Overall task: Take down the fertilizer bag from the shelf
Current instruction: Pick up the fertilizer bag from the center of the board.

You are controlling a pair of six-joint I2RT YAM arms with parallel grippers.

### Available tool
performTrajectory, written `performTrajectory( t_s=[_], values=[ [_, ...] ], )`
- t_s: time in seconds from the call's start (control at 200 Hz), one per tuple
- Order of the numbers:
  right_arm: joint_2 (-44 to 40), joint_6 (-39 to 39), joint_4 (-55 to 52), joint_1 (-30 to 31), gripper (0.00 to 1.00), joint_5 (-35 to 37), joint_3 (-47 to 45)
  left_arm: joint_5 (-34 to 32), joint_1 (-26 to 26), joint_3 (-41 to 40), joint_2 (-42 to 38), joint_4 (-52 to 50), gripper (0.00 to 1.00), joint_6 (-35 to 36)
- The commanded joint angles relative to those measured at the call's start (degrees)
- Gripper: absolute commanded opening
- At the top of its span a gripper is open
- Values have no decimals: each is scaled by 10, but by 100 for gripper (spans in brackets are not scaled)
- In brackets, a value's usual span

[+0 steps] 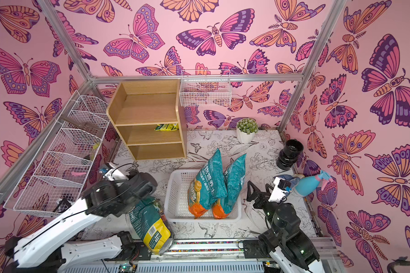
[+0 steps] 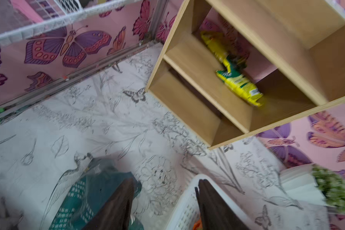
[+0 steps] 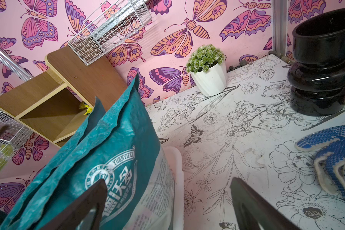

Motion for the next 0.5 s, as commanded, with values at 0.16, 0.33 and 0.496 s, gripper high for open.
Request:
performTrajectory(
  t_s=[0.16,0.33,0.496],
  values=[
    [-26,-6,-12,4,99,10,-1,101,1,-68,-29,-112,92,-128],
    [-19,-7,-12,4,99,9,2,116,1,-107,-45,-98,100,-123],
    [-22,-6,-16,4,99,9,3,123,2,-165,-27,13,100,-40]
  ],
)
